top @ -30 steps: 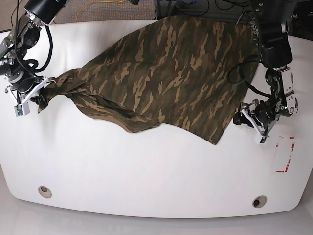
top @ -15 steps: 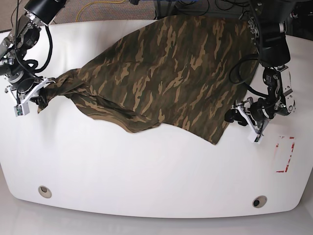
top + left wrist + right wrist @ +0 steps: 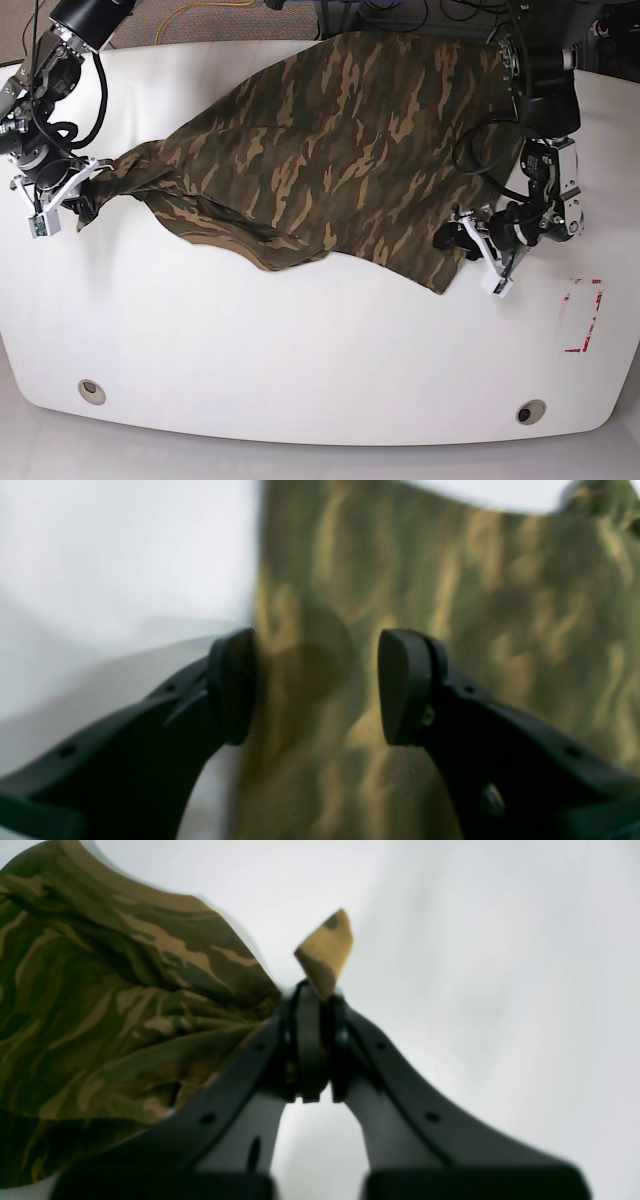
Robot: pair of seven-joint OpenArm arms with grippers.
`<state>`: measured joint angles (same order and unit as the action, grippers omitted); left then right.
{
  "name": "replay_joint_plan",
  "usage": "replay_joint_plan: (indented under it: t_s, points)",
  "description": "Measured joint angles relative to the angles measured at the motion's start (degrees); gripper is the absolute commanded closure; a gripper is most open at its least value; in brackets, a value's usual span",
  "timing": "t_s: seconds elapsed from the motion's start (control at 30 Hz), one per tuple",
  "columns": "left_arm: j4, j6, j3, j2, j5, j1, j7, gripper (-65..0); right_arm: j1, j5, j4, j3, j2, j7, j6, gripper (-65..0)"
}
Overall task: Layout the t-shirt on the table in an organized manner, then fold the t-shirt properly
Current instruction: 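Drag the shirt edge with the left gripper toward the right gripper's side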
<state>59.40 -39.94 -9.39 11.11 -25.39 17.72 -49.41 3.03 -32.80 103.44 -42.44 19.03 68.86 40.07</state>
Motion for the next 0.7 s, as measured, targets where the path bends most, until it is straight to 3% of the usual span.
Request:
replay_joint_plan:
  t_s: [0.33,0.47,0.6,0.7]
  points:
    - [-0.22,-0.02,0.35,-2.58,0.92,1.33,-0.92,-34.4,-0.59,0.11,0.0,0.0,-0.02,-0.02,0.0,0.0]
    - [-0.24,0.0,0.35,-2.67,1.01,1.31,-0.94,-23.2,-0.59,0.17,0.0,0.0,0.0,-0.02,0.0,0.0]
    - [-0.37,0.02,0.35,-2.62,1.77,1.4,-1.29,-2.8,-0.59,0.15,0.0,0.0,0.0,-0.02,0.0,0.0]
    - [-0.39,2.64,0.33,-2.64,2.97,1.53,-1.51,0.0,-0.59,0.15,0.0,0.0,0.0,-0.02,0.0,0.0]
